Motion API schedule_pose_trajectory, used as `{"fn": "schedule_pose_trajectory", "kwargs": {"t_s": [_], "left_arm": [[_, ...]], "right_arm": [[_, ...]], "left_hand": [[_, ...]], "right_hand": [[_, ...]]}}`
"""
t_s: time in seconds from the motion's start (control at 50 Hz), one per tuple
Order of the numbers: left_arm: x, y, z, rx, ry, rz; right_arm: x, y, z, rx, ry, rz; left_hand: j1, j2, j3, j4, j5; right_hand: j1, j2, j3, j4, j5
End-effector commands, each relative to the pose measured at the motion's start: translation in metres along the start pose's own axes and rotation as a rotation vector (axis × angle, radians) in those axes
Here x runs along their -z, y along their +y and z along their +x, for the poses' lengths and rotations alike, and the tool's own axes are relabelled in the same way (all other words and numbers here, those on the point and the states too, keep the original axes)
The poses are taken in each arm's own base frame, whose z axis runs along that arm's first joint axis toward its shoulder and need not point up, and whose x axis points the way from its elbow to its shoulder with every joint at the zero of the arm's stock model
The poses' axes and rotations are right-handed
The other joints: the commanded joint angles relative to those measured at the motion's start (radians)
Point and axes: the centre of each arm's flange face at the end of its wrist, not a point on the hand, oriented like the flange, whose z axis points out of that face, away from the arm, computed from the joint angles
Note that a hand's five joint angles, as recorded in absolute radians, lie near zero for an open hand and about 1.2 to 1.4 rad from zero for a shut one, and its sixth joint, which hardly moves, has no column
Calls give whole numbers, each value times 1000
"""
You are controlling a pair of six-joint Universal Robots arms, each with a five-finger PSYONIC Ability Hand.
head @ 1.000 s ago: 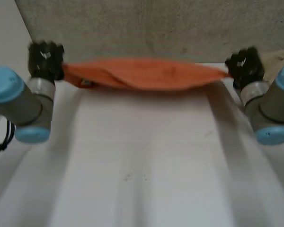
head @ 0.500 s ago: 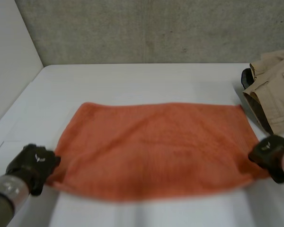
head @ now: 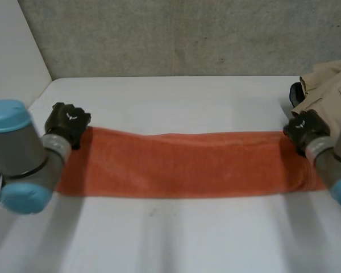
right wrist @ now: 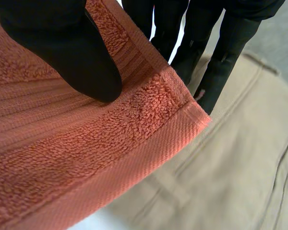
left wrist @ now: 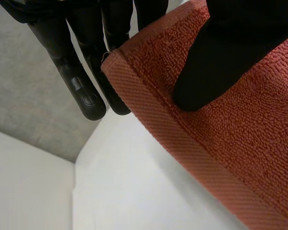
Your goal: Fold the laundry.
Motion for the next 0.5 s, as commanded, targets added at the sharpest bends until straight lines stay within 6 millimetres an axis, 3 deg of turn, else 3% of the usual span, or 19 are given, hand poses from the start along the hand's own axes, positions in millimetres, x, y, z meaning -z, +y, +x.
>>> {"fn": "schedule_pose_trajectory", "kwargs": {"t_s": [0.02, 0.1, 0.22, 0.24, 0.26, 0.28, 0.3, 0.36, 0.42, 0.5], "left_arm": [[-58, 13, 24, -14, -86, -40], [-74, 15, 28, -13, -116, -31], [-81, 5, 34, 6, -125, 22], [-79, -4, 39, 9, -124, 54], [-78, -9, 42, 8, -123, 69], [-76, -14, 44, 5, -121, 86], [-74, -18, 46, -1, -119, 98], [-67, -28, 52, 4, -115, 117], [-57, -40, 40, 11, -129, 128], [-37, -40, 32, 12, -119, 111]], "right_arm": [[-47, -5, -4, 3, 84, 67], [-64, -5, -2, 0, 116, 80], [-83, -5, -1, 0, 196, 132], [-84, -6, 0, -5, 210, 139], [-84, -6, 0, -11, 217, 140], [-83, -8, -2, -26, 228, 141], [-81, -10, -5, -37, 225, 142], [-72, -14, -3, -88, 226, 140], [-61, -18, 6, -128, 229, 147], [-39, -21, 8, -183, 195, 132]], "left_hand": [[238, 195, 201, 194, 246], [238, 195, 201, 194, 246], [238, 195, 201, 194, 246], [70, 27, 33, 26, 78], [-251, -294, -288, -296, -243], [-618, -661, -655, -662, -610], [-927, -969, -964, -971, -919], [-956, -999, -993, -1000, -948], [-953, -996, -990, -998, -945], [-950, -993, -987, -995, -942]], "right_hand": [[266, 204, 198, 195, 223], [266, 204, 198, 195, 223], [224, 161, 156, 153, 181], [-4, -66, -72, -75, -47], [-299, -362, -367, -370, -342], [-762, -824, -830, -833, -805], [-842, -904, -910, -913, -885], [-921, -984, -989, -993, -964], [-916, -978, -984, -987, -959], [-887, -949, -955, -958, -930]]}}
